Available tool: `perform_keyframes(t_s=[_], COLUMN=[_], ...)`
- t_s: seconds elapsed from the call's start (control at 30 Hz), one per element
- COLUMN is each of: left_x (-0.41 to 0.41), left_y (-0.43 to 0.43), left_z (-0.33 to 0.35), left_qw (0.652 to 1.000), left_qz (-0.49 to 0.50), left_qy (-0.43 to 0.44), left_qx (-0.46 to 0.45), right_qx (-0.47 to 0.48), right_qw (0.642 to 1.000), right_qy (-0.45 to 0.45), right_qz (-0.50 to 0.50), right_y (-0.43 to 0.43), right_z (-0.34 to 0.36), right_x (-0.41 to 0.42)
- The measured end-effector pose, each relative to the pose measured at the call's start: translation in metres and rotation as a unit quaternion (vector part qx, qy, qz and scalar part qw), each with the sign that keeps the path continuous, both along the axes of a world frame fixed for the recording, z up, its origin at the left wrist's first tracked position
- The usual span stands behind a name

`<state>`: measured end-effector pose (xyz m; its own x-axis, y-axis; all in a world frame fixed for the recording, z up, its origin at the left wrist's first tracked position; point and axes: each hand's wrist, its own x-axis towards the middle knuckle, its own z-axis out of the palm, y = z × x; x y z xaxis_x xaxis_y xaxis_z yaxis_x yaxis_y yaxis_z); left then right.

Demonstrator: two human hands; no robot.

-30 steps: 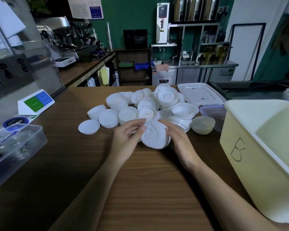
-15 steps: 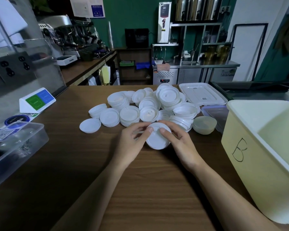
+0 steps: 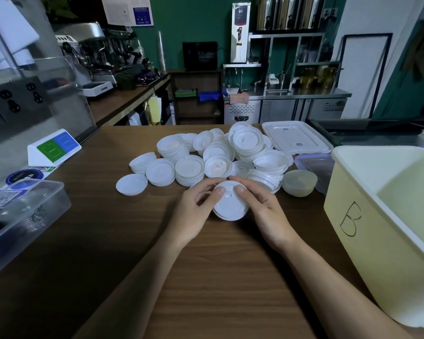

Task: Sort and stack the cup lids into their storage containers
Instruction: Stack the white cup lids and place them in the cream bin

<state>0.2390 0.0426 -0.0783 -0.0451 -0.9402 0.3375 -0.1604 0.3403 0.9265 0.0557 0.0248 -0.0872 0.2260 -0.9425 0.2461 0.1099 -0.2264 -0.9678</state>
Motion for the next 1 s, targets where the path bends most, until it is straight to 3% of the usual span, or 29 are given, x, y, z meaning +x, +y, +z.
perform_keyframes(t_s=[0.33, 0.5, 0.67, 0.9, 1.0], left_x=[0.002, 0.021, 0.041, 0.04, 0.036], left_y=[-0.003, -0.006, -0.016, -0.017, -0.014], left_z=[-0.002, -0.004, -0.02, -0.018, -0.012], left_qw=[0.999, 0.964, 0.93, 0.94, 0.958], left_qz=[0.05, 0.154, 0.108, 0.14, 0.153], left_qy=[-0.016, -0.186, -0.346, -0.305, -0.236], left_qx=[-0.017, -0.11, -0.057, -0.059, -0.05], right_qx=[-0.017, -0.015, -0.009, -0.004, -0.006], right_qw=[0.998, 0.999, 0.998, 0.997, 0.997], right_qy=[0.049, 0.039, 0.023, 0.03, 0.032], right_qz=[0.02, -0.015, -0.057, -0.069, -0.07], right_y=[0.002, 0.0, -0.003, -0.003, -0.003], right_z=[-0.002, 0.0, -0.001, -0.002, -0.002], right_x=[0.0, -0.004, -0.005, -0.004, -0.004])
